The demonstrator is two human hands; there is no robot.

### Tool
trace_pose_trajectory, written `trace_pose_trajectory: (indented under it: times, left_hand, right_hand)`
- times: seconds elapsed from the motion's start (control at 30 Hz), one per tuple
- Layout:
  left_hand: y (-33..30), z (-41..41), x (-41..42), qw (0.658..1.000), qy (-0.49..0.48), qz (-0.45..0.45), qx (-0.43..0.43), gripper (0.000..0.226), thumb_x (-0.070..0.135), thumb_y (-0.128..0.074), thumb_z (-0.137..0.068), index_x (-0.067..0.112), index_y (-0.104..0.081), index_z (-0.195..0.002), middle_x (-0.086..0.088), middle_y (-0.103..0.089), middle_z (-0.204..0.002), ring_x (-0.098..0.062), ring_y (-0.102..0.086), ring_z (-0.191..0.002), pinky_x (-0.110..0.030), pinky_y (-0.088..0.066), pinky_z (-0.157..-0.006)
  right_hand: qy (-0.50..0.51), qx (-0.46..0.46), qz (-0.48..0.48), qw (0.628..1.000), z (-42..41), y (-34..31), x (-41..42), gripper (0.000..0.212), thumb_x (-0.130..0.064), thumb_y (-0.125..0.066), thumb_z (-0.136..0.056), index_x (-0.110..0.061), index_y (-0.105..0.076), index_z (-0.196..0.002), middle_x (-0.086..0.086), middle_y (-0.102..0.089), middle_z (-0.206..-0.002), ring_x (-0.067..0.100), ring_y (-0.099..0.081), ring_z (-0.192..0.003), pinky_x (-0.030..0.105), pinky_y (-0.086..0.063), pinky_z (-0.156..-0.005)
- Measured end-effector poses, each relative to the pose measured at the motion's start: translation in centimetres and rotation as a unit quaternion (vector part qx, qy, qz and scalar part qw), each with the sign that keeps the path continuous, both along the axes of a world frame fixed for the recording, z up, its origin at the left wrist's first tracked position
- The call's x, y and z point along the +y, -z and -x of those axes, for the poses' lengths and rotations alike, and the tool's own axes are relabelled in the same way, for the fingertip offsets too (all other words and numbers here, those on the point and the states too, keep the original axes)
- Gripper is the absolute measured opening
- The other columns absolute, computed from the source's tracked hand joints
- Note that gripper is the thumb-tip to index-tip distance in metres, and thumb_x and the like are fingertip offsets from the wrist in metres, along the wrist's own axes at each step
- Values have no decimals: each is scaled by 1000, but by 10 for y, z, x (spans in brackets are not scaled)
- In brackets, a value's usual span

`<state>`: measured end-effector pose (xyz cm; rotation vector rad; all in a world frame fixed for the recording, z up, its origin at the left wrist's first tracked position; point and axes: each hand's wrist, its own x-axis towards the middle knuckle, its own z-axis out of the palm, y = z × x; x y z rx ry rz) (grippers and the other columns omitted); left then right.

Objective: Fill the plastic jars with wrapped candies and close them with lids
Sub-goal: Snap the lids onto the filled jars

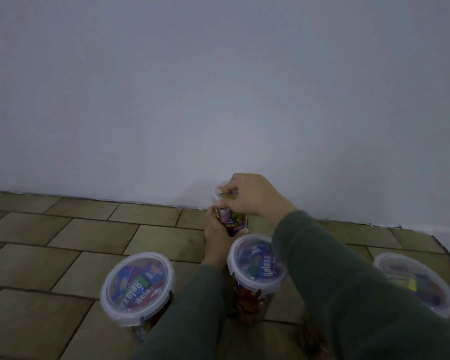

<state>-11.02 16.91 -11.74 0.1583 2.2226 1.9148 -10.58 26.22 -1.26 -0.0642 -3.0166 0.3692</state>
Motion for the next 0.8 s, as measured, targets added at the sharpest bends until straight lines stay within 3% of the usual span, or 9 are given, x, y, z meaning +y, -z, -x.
trace_pose_trajectory:
  times: [0.1, 0.17, 0.23, 0.3, 0.4, 0.47, 0.6, 0.67, 0.8]
  left_hand:
    - [-5, -1, 1, 998, 1, -21, -54, 69, 35, -51, -96, 22, -14, -153, -17, -33, -150, -37, -37, -136, -48, -33, -112]
    - [-5, 0, 1, 997, 5, -52, -53, 90, 58, -58, -76, 22, -22, -150, -13, -44, -143, -33, -47, -128, -48, -39, -108]
    - [-4, 0, 1, 999, 15, -40, -32, 88, 47, -67, -78, 17, -22, -148, -11, -48, -136, -30, -51, -121, -46, -43, -105]
    - [-5, 0, 0, 998, 13, -48, -33, 76, 45, -56, -86, 16, -22, -148, -17, -48, -138, -33, -51, -121, -50, -42, -105]
    - [-6, 0, 2, 998, 0, -56, -36, 112, 68, -47, -51, 16, -25, -147, -16, -52, -134, -33, -52, -121, -51, -42, -105]
    - [-8, -1, 2, 998, -2, -57, -37, 121, 69, -46, -42, 16, -23, -148, -16, -51, -135, -33, -51, -122, -51, -42, -106]
    - [-7, 2, 0, 998, 26, -41, -50, 115, 62, -59, -50, 18, -20, -149, -14, -48, -138, -32, -50, -124, -50, -42, -106]
    - [2, 7, 1, 998, 42, 9, -49, 98, 42, -71, -68, 19, -21, -149, -11, -45, -142, -30, -48, -128, -46, -41, -108]
    - [-13, 4, -5, 997, 35, 16, -61, 89, 12, -78, -72, 13, -27, -145, -11, -46, -140, -28, -50, -126, -40, -47, -102]
  right_hand:
    - [-53, -84, 17, 995, -12, -2, 19, 55, -17, -64, -87, -26, -50, -140, -5, -46, -145, 18, -41, -133, 27, -30, -109]
    - [-72, -89, 33, 993, -19, 0, 24, 59, -8, -62, -89, -23, -45, -143, -3, -37, -152, 17, -33, -140, 20, -21, -110]
    - [-83, -66, 32, 994, -21, 0, 24, 55, -7, -61, -90, -21, -47, -141, -1, -39, -151, 16, -34, -140, 16, -20, -107]
    - [-69, -55, 32, 996, -18, -1, 24, 55, -1, -63, -87, -20, -52, -137, 0, -44, -148, 17, -37, -138, 18, -22, -107]
    - [-31, -46, 43, 998, -12, 0, 23, 58, 7, -67, -79, -21, -60, -130, 4, -54, -139, 22, -46, -130, 25, -31, -105]
    - [-19, -41, 47, 998, -11, 2, 22, 57, 7, -68, -79, -20, -62, -128, 5, -56, -137, 23, -48, -128, 28, -34, -106]
    - [-17, -26, 68, 997, -14, 6, 20, 52, 3, -64, -83, -22, -62, -129, 3, -54, -139, 20, -46, -131, 24, -31, -108]
    - [-12, -42, 42, 998, -15, 3, 16, 51, -4, -63, -85, -26, -59, -131, 2, -53, -138, 20, -48, -126, 25, -36, -103]
    - [-11, -96, 48, 994, -23, -11, 11, 53, -22, -63, -88, -24, -49, -139, 2, -50, -139, 20, -48, -122, 23, -34, -92]
